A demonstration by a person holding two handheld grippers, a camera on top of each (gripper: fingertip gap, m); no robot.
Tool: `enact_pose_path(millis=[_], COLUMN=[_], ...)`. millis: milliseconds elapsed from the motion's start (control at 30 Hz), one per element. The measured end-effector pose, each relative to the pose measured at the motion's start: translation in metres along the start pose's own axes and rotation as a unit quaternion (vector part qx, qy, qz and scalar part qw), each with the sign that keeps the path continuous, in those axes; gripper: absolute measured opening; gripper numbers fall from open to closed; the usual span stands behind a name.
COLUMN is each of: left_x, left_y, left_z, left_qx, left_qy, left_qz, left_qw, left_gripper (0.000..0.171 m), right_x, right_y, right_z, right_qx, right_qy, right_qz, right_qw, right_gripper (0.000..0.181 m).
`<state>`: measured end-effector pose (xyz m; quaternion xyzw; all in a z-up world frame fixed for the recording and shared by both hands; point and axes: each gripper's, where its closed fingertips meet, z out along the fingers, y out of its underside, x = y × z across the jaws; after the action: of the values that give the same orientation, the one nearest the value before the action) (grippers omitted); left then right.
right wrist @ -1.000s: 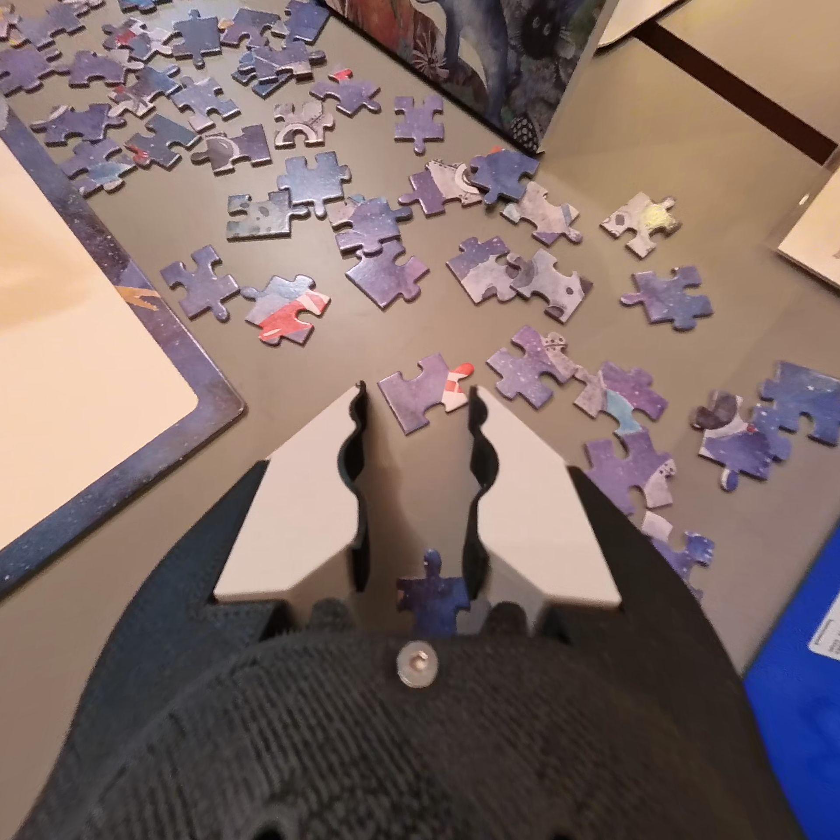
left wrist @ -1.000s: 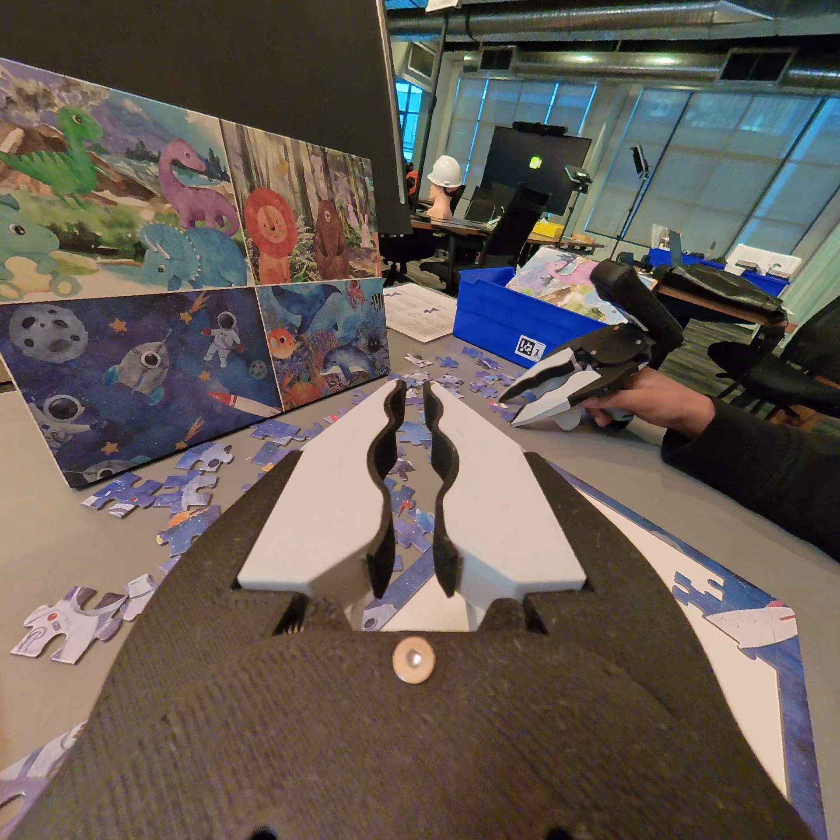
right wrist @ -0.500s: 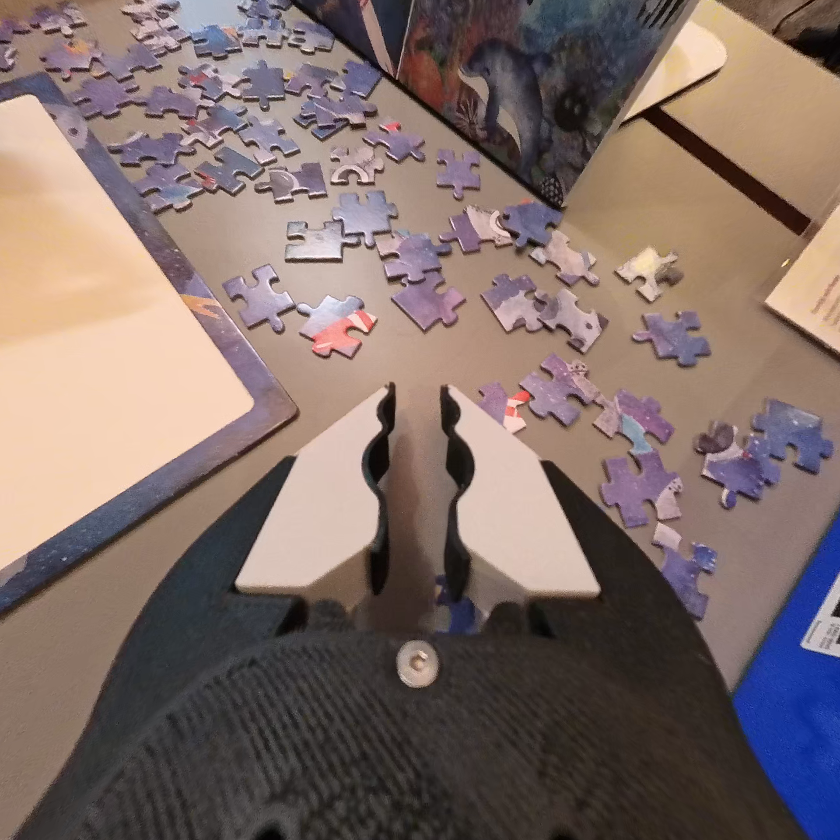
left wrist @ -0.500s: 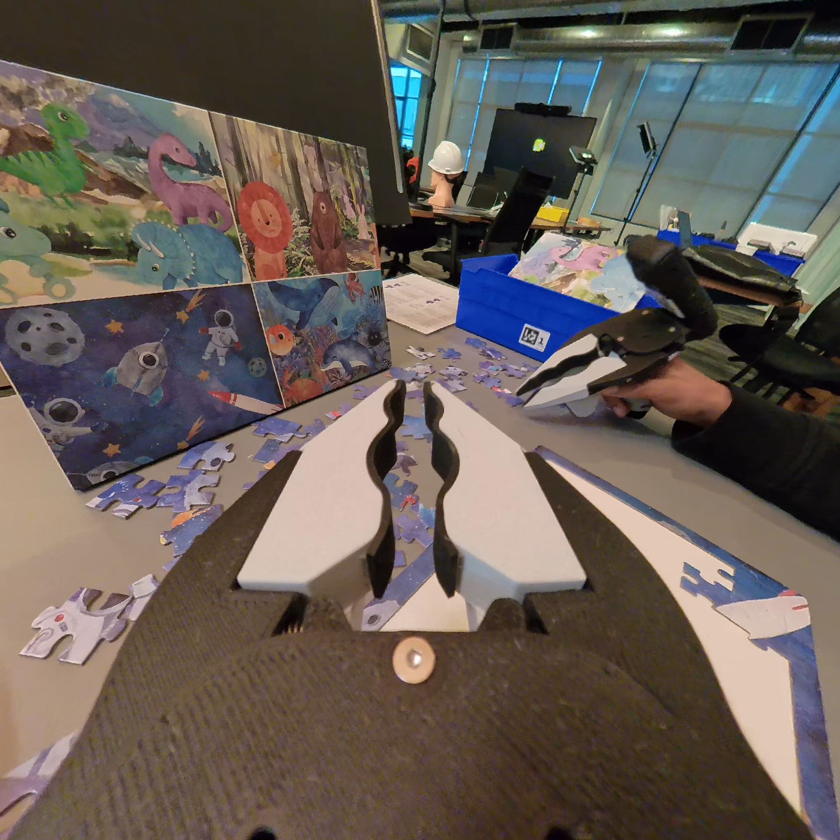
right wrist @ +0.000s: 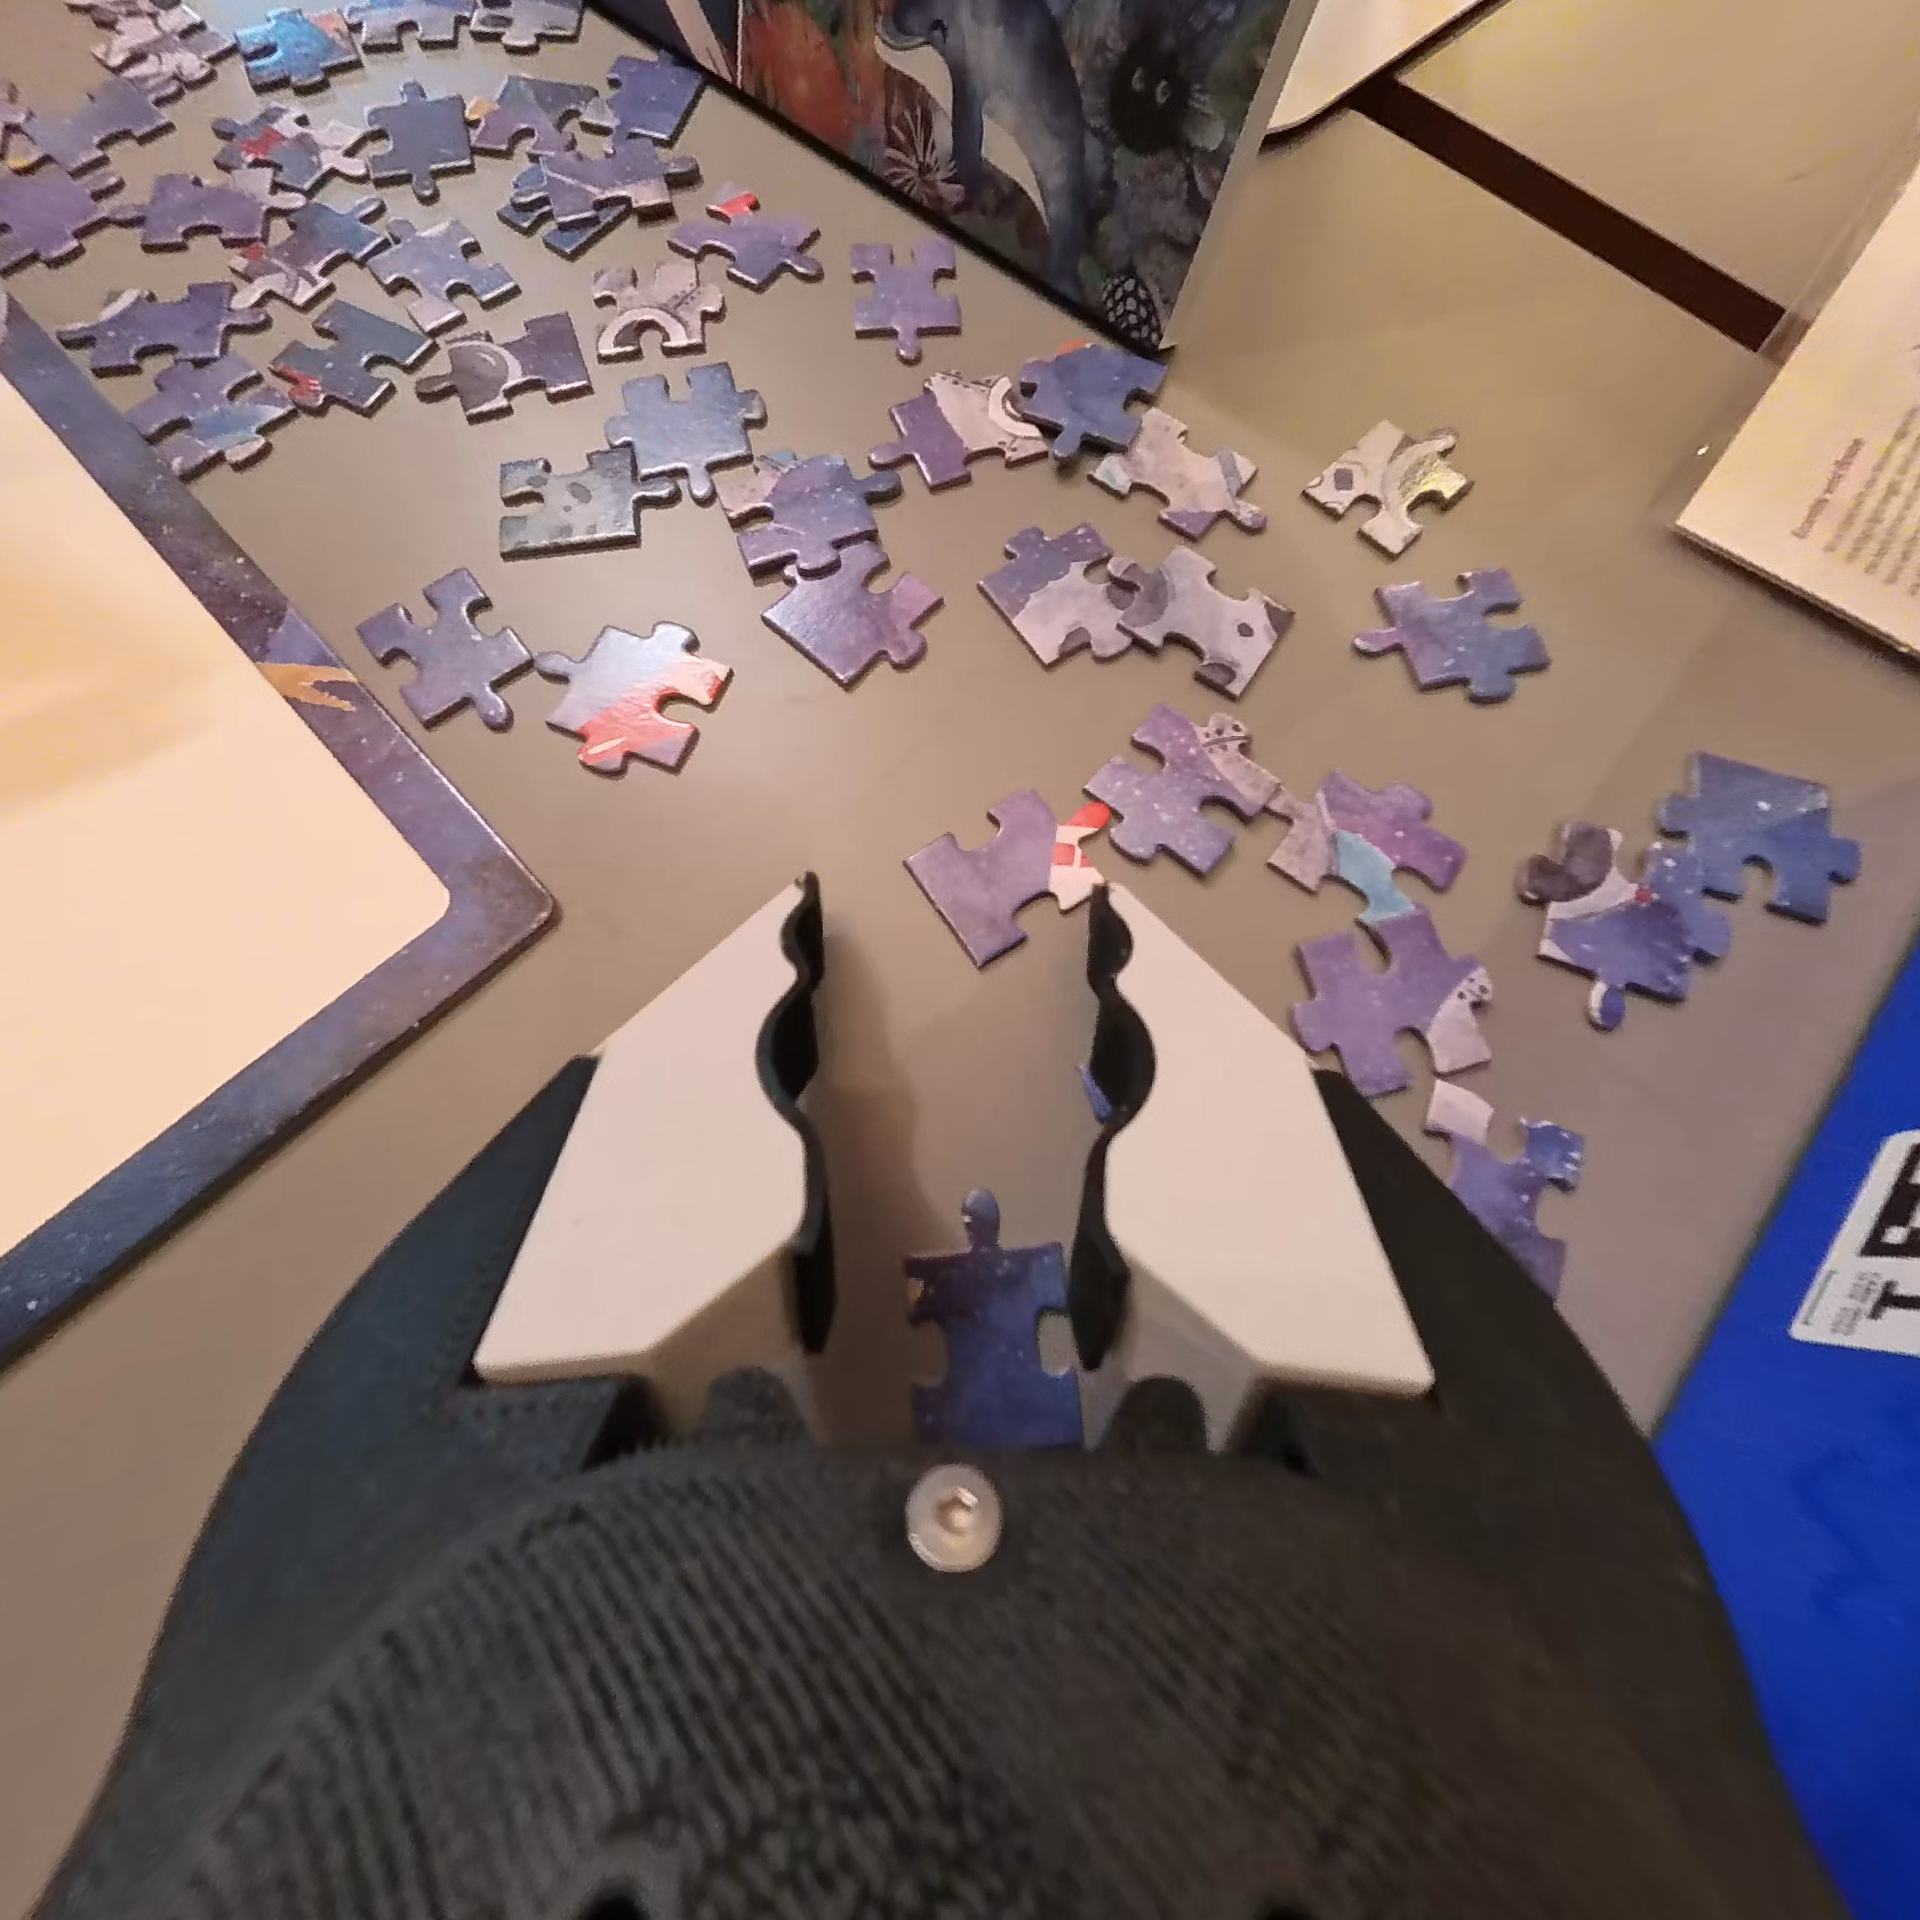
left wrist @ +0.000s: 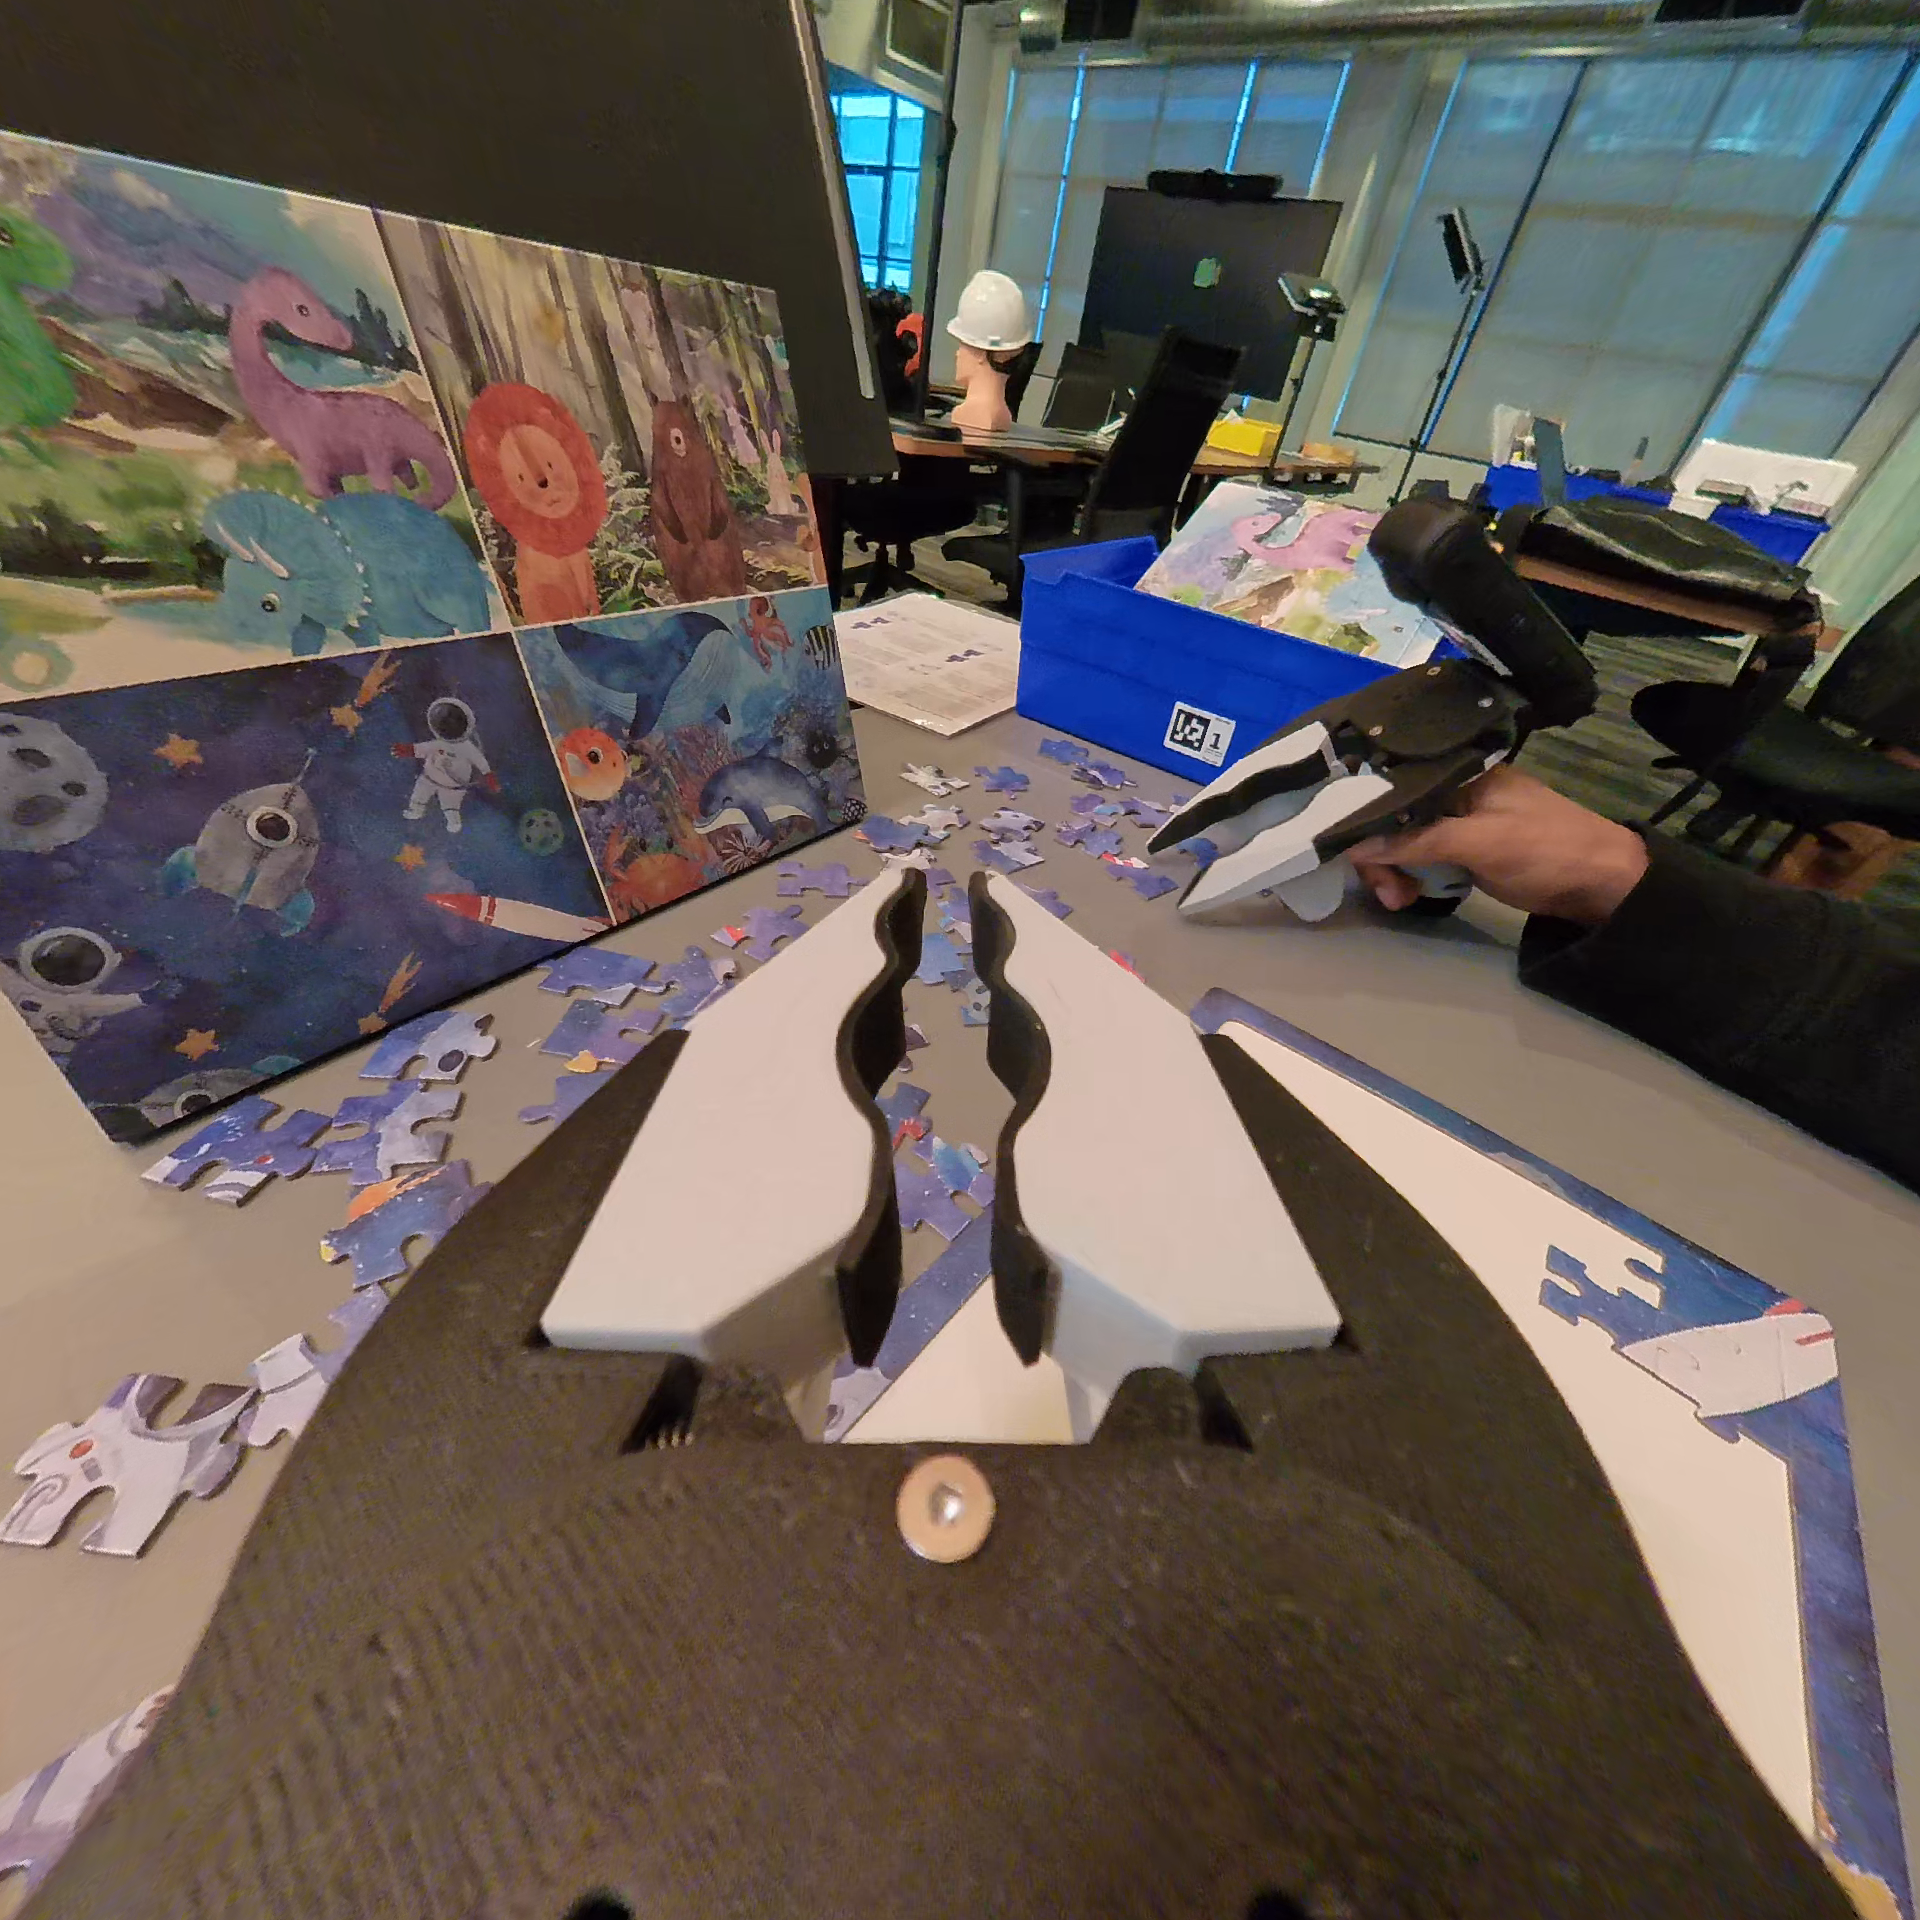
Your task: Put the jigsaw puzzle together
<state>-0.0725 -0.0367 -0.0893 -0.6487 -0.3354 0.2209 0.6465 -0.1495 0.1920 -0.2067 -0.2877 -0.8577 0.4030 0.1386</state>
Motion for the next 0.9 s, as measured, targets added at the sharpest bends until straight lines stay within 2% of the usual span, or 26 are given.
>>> enact_pose_path(millis=[100, 267, 333, 433, 533, 600, 667, 767, 900], left_x=[0.001, 0.003, 0.003, 0.003, 0.003, 0.003, 0.004, 0.005, 0.005], left_y=[0.001, 0.003, 0.003, 0.003, 0.003, 0.003, 0.004, 0.004, 0.004], left_z=[0.001, 0.002, 0.002, 0.002, 0.002, 0.002, 0.003, 0.003, 0.003], left_qx=[-0.001, -0.006, -0.007, -0.007, -0.007, -0.008, -0.009, -0.010, -0.011], left_qy=[0.003, 0.004, 0.004, 0.005, 0.006, 0.007, 0.008, 0.010, 0.011], left_qz=[-0.003, -0.001, 0.000, -0.002, -0.003, -0.003, -0.003, -0.003, -0.003], left_qw=[1.000, 1.000, 1.000, 1.000, 1.000, 1.000, 1.000, 1.000, 1.000], left_gripper=[0.007, 0.007, 0.007, 0.007, 0.007, 0.007, 0.007, 0.007, 0.007], right_x=[0.000, 0.000, -0.001, -0.004, -0.012, -0.015, -0.015, -0.004, 0.000], right_y=[0.002, -0.004, -0.004, -0.004, -0.004, -0.004, -0.004, -0.006, -0.002], right_z=[0.005, 0.013, 0.012, 0.012, 0.011, 0.011, 0.011, 0.011, 0.012], right_qx=[-0.015, -0.017, -0.015, -0.013, -0.012, -0.012, -0.011, -0.006, -0.016], right_qy=[0.008, -0.010, -0.013, -0.007, -0.018, -0.019, -0.018, 0.003, -0.013], right_qz=[-0.017, -0.008, -0.014, -0.029, -0.039, -0.044, -0.043, -0.031, 0.002], right_qw=[1.000, 1.000, 1.000, 0.999, 0.999, 0.999, 0.999, 1.000, 1.000], right_gripper=[0.053, 0.048, 0.034, 0.031, 0.015, 0.011, 0.019, 0.048, 0.052])
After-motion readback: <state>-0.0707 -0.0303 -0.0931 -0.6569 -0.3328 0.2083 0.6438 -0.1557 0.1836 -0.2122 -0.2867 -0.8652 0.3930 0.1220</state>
